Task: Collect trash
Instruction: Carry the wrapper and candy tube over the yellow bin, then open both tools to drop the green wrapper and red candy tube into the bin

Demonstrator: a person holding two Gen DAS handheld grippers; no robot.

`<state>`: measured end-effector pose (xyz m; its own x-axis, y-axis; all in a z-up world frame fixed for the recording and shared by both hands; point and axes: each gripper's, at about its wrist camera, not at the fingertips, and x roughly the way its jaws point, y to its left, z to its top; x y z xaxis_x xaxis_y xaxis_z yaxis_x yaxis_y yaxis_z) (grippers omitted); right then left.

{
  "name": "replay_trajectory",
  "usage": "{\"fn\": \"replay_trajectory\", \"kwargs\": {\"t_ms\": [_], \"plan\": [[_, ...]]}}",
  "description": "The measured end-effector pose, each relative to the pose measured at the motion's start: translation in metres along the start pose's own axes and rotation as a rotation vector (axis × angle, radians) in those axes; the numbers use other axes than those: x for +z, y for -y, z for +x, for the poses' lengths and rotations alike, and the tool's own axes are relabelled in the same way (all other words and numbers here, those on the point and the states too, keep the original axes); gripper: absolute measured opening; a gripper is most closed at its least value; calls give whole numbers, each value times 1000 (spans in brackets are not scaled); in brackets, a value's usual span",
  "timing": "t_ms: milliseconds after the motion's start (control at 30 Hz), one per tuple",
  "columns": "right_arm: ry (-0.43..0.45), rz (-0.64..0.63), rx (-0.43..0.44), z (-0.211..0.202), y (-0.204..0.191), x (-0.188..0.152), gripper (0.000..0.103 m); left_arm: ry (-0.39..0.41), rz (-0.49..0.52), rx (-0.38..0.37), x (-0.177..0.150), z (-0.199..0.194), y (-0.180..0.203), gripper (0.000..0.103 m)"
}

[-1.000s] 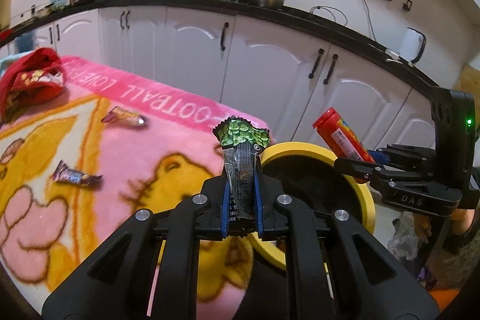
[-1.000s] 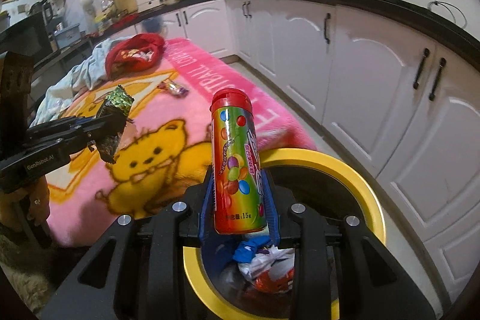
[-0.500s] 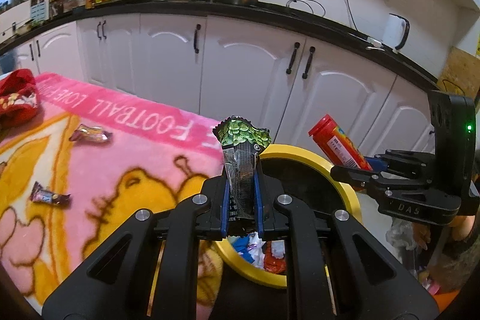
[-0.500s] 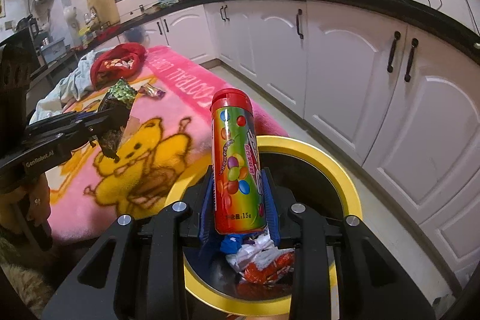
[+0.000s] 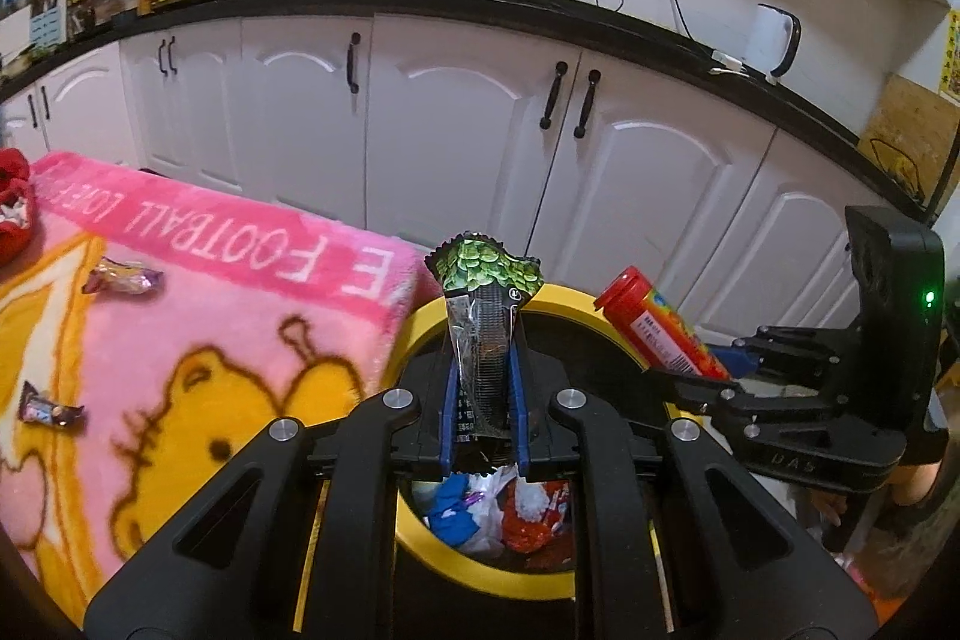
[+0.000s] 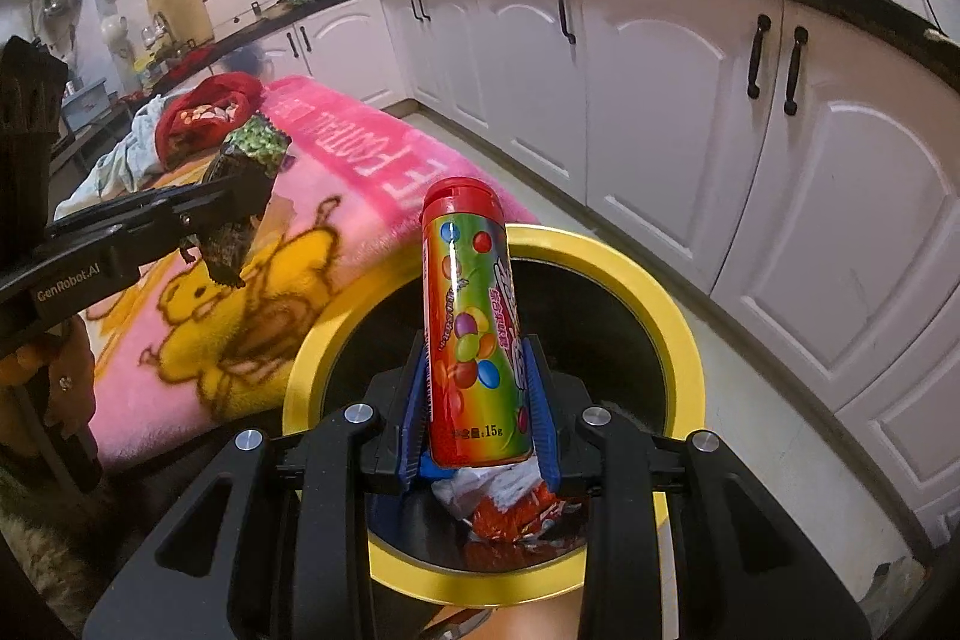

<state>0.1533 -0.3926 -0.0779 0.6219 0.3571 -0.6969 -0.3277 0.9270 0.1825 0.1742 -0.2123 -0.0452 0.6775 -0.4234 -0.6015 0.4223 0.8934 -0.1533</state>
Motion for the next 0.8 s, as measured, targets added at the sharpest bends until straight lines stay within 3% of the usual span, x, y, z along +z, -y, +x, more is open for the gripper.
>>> {"fn": "replay_trajectory", "kwargs": {"t_ms": [800], "plan": [[-102,53,-9,32,9,-18,27,-87,-31,-66,-1,44,5,11]]}}
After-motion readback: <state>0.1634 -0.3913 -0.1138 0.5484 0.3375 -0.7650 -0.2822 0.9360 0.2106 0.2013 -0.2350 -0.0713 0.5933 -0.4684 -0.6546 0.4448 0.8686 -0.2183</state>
